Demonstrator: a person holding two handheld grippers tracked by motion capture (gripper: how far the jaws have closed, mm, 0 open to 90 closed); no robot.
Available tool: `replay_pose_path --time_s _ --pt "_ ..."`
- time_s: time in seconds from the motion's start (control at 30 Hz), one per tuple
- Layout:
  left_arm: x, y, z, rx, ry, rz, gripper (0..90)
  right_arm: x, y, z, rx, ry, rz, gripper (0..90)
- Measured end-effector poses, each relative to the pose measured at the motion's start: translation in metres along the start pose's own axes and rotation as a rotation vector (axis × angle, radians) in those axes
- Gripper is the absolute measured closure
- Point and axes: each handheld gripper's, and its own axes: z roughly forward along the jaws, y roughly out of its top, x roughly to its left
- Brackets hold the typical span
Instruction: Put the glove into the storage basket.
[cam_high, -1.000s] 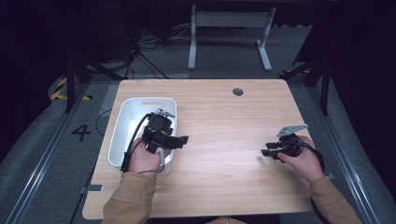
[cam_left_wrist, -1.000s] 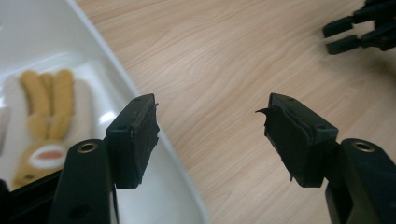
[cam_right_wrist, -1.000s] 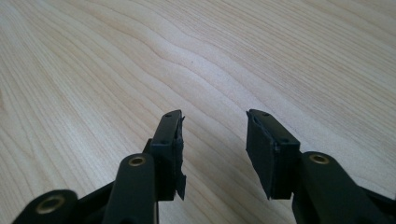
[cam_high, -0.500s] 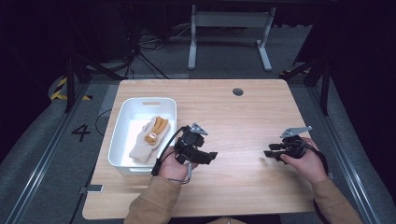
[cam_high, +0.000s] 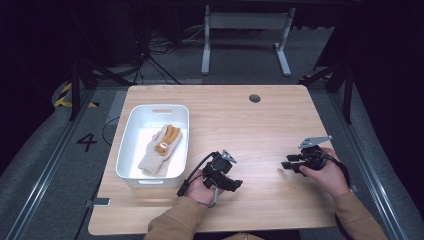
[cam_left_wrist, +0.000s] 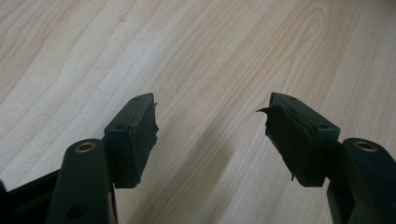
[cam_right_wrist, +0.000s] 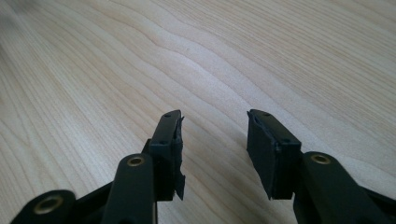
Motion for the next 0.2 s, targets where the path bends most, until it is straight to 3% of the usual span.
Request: replay_pose_path --time_s 0.2 --pt "-0.0011 -0.0016 -0.0052 -0.02 0.005 0.024 33.0 0.0013 0.0016 0.0012 -0.009 0.0 -0.008 56.0"
